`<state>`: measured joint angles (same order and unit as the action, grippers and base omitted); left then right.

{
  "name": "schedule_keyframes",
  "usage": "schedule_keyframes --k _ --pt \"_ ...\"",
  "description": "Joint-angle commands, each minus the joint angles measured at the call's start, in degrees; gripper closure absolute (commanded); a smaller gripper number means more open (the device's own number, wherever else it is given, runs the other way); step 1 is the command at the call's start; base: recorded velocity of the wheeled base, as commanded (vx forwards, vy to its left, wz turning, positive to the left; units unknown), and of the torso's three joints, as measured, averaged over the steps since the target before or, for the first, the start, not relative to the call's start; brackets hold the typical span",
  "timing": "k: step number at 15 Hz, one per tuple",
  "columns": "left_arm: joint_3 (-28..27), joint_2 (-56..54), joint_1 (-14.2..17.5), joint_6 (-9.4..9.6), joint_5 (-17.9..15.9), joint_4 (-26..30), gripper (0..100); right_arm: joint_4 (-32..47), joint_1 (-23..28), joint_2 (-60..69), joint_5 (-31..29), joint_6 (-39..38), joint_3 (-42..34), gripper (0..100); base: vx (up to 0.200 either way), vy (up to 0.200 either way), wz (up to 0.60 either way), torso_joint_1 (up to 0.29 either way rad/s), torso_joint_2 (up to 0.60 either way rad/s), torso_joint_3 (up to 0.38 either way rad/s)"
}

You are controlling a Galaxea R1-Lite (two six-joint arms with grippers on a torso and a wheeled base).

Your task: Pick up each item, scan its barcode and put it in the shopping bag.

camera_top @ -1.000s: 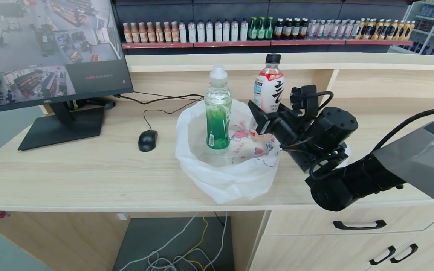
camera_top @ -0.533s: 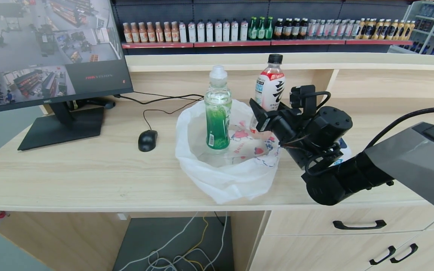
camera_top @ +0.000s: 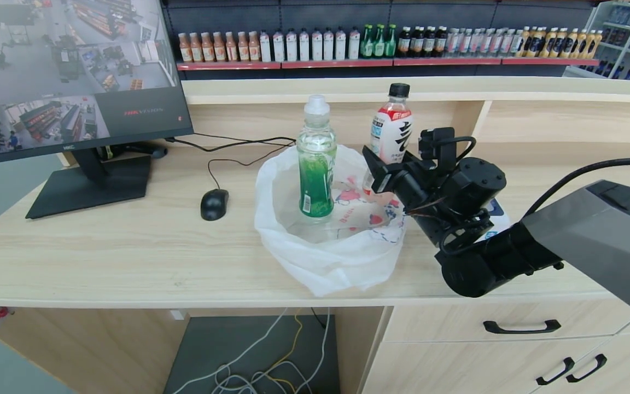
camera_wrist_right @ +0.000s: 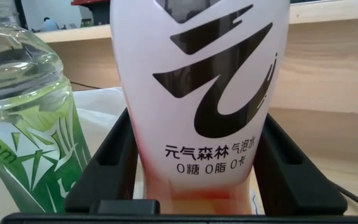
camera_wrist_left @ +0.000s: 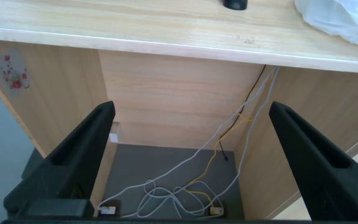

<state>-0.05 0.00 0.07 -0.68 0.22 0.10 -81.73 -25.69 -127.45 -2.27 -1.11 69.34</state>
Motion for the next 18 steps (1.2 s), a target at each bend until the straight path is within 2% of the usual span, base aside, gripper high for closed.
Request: schedule_keyframes --k 1,7,9,15,18 --pt "-0.04 0.00 0.01 -0.02 -0.04 -0.01 0 -0.10 -0.07 -0.25 -0.02 -0.03 -0.08 100 0.000 0.000 0.00 0.000 0.00 0.000" --pt "-0.04 0.00 0.01 -0.02 0.04 -0.01 0 0.16 0.02 -1.31 -0.11 -0.12 0.45 100 0.000 0.000 0.00 0.000 0.00 0.000" --pt "-0.04 0.00 0.01 -0.02 0.04 -0.01 0 1.66 1.25 -1.31 -0.11 0.49 4.66 100 0.000 0.000 0.00 0.000 0.00 0.000" --pt "0.05 0.00 0.01 -0.02 0.04 -0.01 0 2.80 -3.14 -2.27 -0.19 0.32 4.84 100 0.000 0.000 0.00 0.000 0.00 0.000" --pt "-0.04 0.00 0.01 -0.02 0.04 -0.01 0 2.71 -2.88 -3.15 -0.37 0.49 4.49 100 0.000 0.000 0.00 0.000 0.00 0.000"
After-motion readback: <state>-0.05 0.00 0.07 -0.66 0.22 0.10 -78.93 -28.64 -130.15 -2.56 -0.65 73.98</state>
